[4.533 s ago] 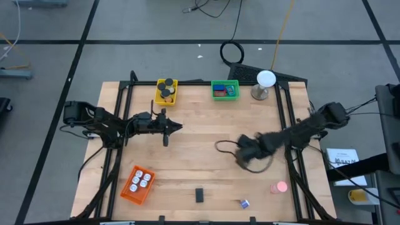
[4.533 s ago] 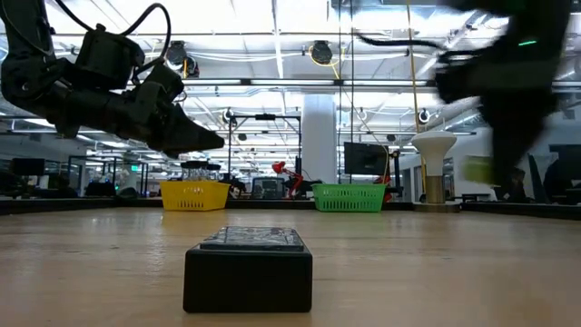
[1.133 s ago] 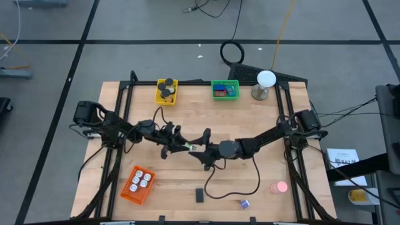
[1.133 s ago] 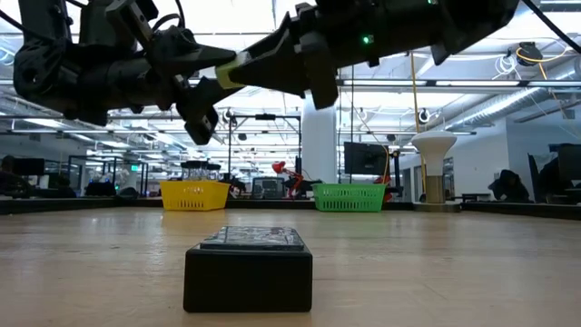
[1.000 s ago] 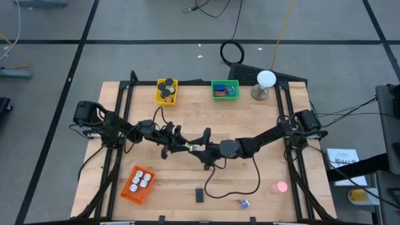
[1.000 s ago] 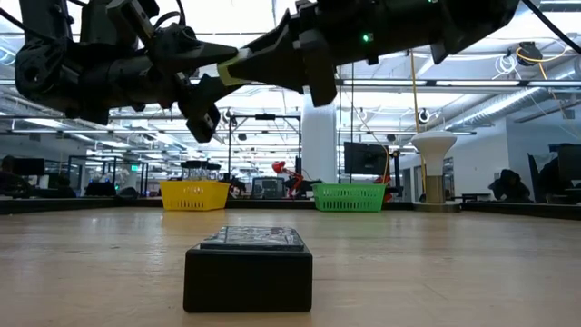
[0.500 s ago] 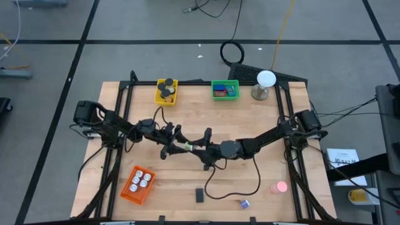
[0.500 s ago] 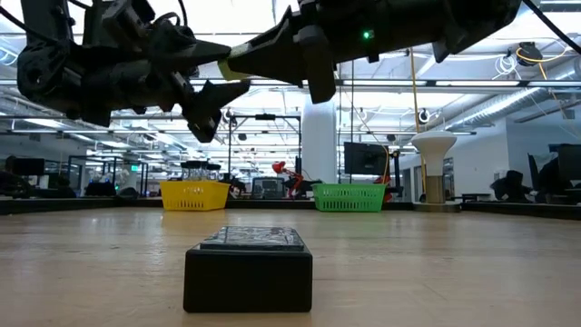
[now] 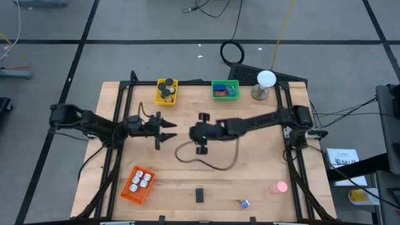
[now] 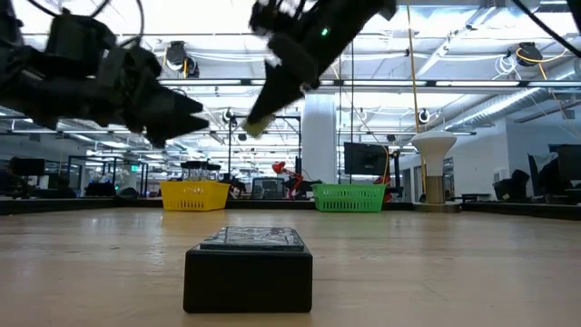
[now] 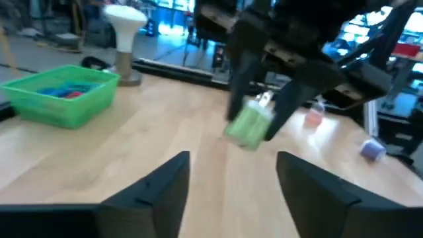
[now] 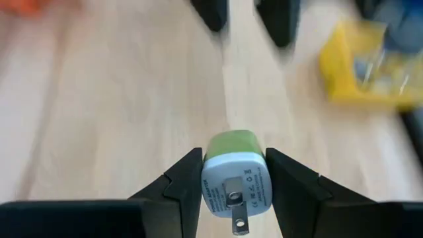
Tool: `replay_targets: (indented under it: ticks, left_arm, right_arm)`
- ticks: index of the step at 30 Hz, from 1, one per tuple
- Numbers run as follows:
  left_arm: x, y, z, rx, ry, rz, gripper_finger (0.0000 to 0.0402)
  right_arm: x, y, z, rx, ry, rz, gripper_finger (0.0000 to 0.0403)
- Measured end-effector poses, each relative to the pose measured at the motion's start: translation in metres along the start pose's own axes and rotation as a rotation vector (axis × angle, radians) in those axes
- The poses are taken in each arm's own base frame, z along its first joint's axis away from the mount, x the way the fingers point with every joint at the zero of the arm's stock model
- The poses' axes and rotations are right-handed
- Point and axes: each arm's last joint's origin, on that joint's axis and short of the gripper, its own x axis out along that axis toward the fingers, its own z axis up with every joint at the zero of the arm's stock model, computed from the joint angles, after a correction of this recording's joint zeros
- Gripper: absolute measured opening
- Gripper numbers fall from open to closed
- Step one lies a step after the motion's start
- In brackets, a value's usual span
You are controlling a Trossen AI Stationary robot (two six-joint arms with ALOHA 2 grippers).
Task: Pick & Place Office items
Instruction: Put the green charger adapter into the orange bin
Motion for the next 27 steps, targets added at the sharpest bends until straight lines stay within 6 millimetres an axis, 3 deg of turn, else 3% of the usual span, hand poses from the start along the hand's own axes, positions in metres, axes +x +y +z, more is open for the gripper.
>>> replay_targets:
  ticks: [4, 8, 13, 19, 27]
  left_arm:
    - [-0.012, 0.001, -0.009, 0.013, 0.021, 0.090, 0.0167]
    - [-0.013, 0.002, -0.011, 0.024, 0.043, 0.163, 0.0126]
    - [-0.013, 0.003, -0.014, 0.033, 0.070, 0.180, 0.0097]
    - [-0.013, 0.003, -0.015, 0.035, 0.084, 0.181, 0.0093]
    - [-0.013, 0.003, -0.015, 0.035, 0.084, 0.182, 0.0093]
  right_arm:
    - [0.025, -0.009, 0.002, 0.041, 0.177, 0.063, 0.0134]
    - [0.057, -0.003, 0.000, 0.040, 0.287, 0.135, 0.0134]
    - [0.084, 0.004, -0.007, 0.010, 0.404, 0.149, 0.0134]
    - [0.086, 0.006, -0.007, 0.002, 0.406, 0.169, 0.0141]
    - [0.088, 0.008, -0.002, -0.005, 0.347, 0.170, 0.0214]
